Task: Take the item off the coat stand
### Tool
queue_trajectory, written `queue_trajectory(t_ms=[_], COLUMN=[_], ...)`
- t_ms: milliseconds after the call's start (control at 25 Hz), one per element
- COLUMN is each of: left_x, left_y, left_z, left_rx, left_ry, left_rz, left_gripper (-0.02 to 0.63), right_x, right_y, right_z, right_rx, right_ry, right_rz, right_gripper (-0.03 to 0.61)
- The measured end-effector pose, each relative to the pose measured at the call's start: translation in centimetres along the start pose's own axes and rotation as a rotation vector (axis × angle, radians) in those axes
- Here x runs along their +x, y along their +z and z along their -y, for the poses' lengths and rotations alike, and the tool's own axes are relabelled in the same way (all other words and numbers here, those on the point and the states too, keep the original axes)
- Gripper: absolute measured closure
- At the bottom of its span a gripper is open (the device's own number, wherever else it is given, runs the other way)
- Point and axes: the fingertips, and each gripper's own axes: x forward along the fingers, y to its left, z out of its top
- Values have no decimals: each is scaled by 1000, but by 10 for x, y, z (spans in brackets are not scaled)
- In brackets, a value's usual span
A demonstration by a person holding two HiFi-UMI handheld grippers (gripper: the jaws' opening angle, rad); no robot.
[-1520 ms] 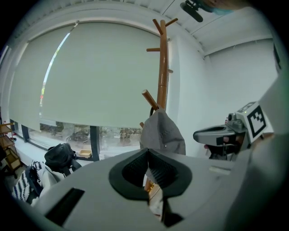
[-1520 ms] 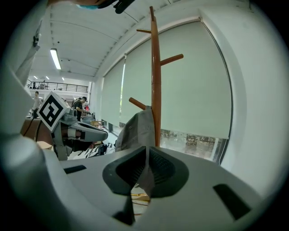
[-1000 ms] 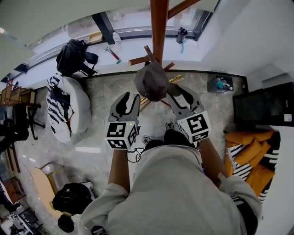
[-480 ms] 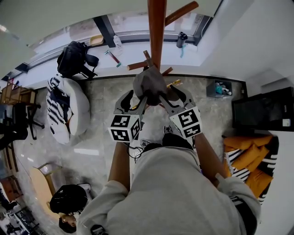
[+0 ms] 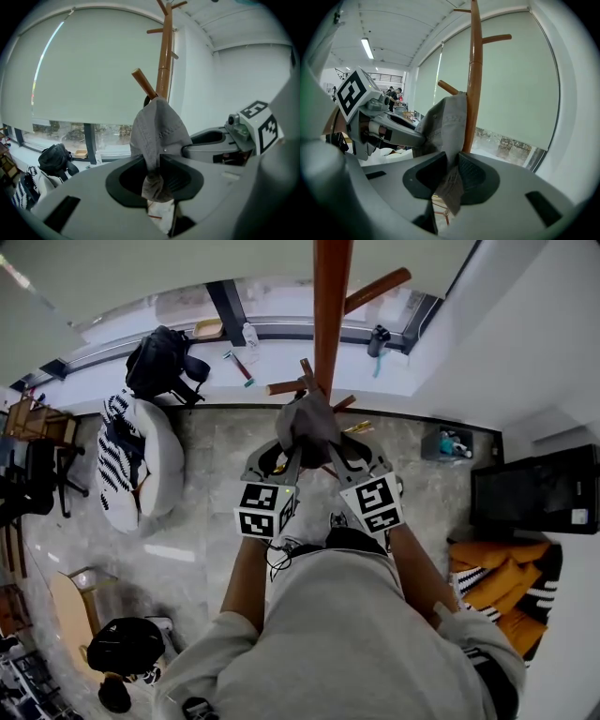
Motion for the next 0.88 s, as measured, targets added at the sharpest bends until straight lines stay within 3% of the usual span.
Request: queue_trajectory(t_ms=[880], left_x=[-30], left_y=[29], left_z=[-5], left_rx=[91], left_ry=[112], left_rz=[79], left_gripper=[523], right_x=[-5], right_y=[33], right_z=[-14], right_rx=[-18], right_ry=[63], right_rz=[121], right_gripper=[522])
